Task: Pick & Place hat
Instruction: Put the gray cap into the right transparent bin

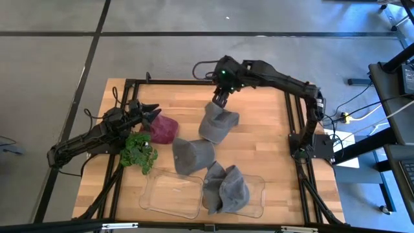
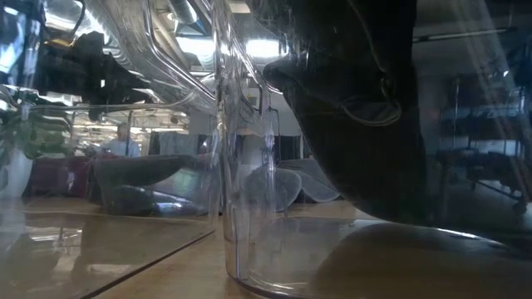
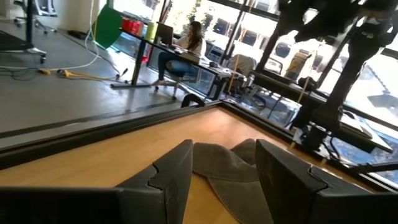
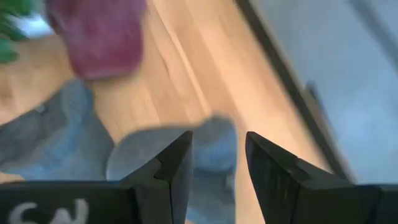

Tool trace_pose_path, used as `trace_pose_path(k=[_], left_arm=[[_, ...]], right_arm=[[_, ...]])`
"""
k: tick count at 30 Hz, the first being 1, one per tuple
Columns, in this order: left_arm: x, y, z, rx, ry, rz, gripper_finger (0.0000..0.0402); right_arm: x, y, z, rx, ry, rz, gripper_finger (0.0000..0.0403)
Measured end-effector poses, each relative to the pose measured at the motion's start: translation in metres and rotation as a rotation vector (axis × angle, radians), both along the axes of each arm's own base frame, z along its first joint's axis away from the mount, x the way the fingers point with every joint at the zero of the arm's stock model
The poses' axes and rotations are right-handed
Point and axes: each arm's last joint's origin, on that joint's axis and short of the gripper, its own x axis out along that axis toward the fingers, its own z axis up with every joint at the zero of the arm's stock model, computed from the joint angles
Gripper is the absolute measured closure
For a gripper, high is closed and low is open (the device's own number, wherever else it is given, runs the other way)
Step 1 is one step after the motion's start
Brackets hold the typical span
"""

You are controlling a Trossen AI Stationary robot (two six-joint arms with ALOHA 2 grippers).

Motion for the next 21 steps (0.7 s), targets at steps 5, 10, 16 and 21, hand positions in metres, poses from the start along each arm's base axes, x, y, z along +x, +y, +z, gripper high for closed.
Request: trace_pose_path(k=[5, 10, 16, 21], left_arm=[[0.000, 0.000, 0.000, 0.001, -0.001, 0.007, 0.0233], [0.000, 0.000, 0.000, 0.006, 0.002, 0.007, 0.0233], [0.000, 0.000, 0.000, 0.022, 0.009, 0.018, 0.0233], [-0.001, 0.001, 0.001, 0.033, 0.010, 0.046, 0.0233]], right_arm=[[-0.014, -0.037, -0.059, 0.228, 0.093, -0.140, 0.0255], [-0.032, -0.048, -0.114, 0.414, 0.199, -0.200, 0.0255], [-0.044, -0.051, -0.147, 0.563, 0.136, -0.300, 0.0255], [-0.044, -0.047, -0.147, 0.797, 0.085, -0.520, 0.0255]])
